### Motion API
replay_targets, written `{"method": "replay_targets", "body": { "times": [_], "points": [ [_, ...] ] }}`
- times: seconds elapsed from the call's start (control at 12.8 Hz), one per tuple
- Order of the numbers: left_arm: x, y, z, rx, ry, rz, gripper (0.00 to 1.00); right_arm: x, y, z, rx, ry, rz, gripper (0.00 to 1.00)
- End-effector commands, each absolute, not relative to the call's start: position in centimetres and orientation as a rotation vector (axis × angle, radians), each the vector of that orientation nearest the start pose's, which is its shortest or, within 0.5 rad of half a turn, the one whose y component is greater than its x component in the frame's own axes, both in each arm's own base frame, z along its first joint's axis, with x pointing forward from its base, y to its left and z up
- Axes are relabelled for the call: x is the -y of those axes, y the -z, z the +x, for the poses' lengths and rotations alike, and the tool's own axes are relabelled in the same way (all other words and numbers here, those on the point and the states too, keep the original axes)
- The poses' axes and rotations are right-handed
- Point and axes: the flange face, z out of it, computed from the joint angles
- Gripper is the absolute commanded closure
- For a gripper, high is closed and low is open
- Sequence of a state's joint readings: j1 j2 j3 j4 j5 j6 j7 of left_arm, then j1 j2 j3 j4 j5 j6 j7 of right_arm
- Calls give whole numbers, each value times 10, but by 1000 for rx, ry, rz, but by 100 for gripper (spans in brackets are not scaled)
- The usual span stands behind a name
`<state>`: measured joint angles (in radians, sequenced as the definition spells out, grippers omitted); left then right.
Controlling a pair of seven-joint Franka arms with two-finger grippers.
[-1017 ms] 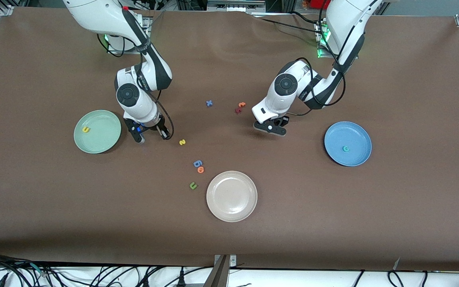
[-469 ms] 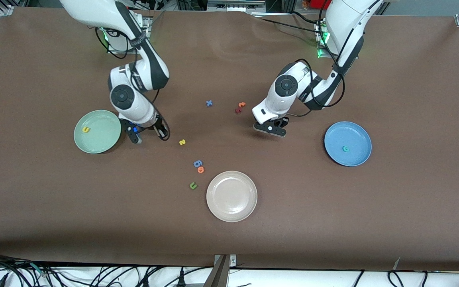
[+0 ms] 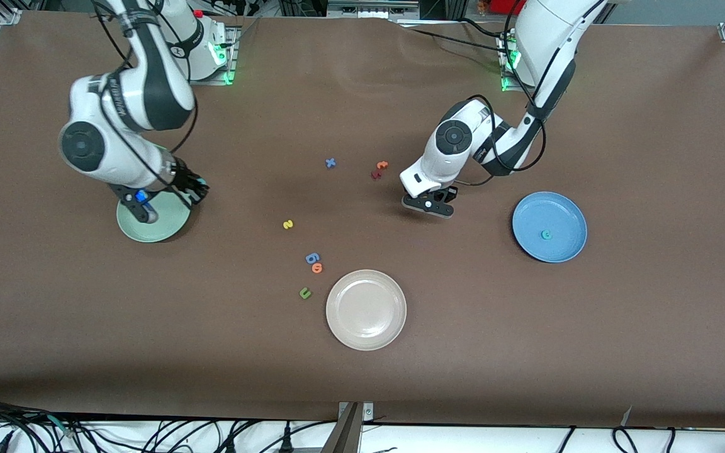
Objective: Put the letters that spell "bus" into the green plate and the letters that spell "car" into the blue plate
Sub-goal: 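Place the teal b on the green plate while the left gripper grasps the a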
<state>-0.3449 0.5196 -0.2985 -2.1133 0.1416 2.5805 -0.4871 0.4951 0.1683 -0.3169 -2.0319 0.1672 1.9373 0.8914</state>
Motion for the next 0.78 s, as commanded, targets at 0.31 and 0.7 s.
{"method": "replay_targets", "body": {
  "times": [0.31,0.7],
  "points": [
    [346,-167,464,-382,-67,-3154,60,-8,-289,532,-867,-456,-3031,95],
    [343,-165,464,-375,-73,-3152,72,36,-225,524,-722,-347,-3108,95]
  ]
}}
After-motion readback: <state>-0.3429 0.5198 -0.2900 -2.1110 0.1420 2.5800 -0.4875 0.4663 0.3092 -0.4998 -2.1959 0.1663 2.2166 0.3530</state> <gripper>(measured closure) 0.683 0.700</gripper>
